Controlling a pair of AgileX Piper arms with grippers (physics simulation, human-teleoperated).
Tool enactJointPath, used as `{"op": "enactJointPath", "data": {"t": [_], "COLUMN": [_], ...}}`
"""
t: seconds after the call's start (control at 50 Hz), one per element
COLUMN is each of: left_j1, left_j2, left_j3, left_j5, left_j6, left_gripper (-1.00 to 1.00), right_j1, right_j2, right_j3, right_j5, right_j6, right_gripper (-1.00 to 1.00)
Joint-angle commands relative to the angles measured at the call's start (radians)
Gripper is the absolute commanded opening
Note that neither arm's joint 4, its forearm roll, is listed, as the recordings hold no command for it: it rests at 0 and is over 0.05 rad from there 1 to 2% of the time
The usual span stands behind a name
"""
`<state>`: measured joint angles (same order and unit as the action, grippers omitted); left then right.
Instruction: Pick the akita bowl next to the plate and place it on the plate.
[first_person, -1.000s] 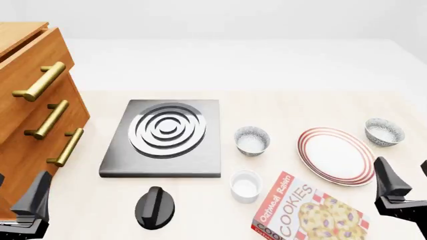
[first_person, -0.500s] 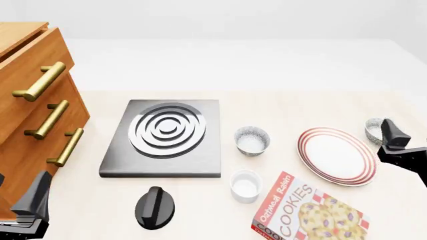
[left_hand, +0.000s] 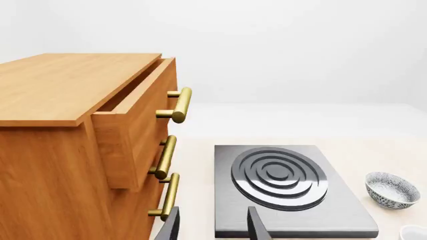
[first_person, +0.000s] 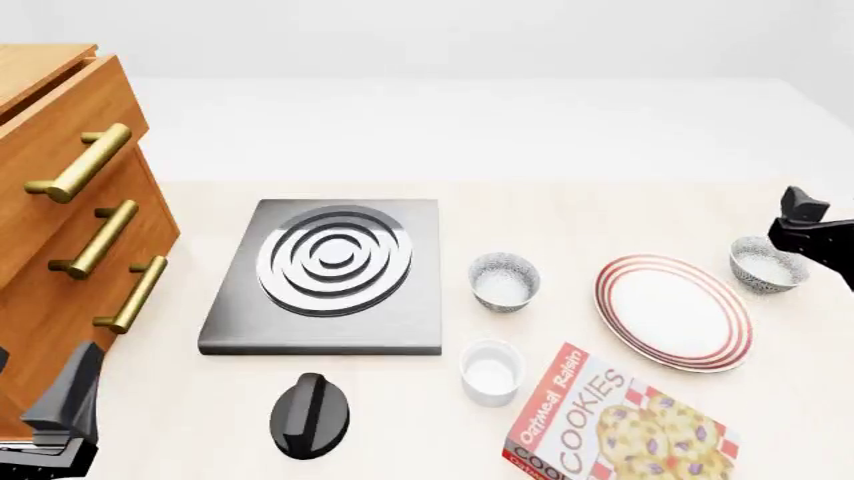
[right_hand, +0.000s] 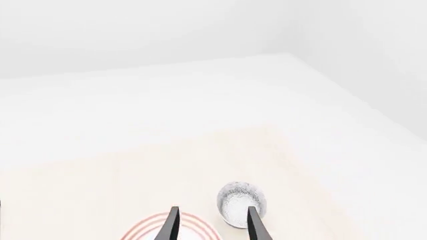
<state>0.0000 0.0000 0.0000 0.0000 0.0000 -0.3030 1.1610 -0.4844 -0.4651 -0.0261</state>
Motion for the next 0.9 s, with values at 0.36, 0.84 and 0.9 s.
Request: {"op": "enactJointPath", "data": {"t": [0.36, 0.84, 0.9], "left_j1": [0.000, 0.000, 0.000], "left_j2": [0.000, 0.000, 0.000], "left_j3": [0.000, 0.000, 0.000], "left_j5": [0.000, 0.000, 0.000], "left_j6": [0.000, 0.000, 0.000], "left_gripper": [1.00, 1.00, 1.00], "right_j1": [-0.086, -0.193, -0.193], "right_j2": [0.311, 0.501, 0.522], "right_j3": [-0.292, -0.430, -0.439], "right_j5": [0.028, 0.124, 0.136], "right_j6": [-0.045, -0.159, -0.162], "right_gripper": [1.00, 1.00, 1.00]}}
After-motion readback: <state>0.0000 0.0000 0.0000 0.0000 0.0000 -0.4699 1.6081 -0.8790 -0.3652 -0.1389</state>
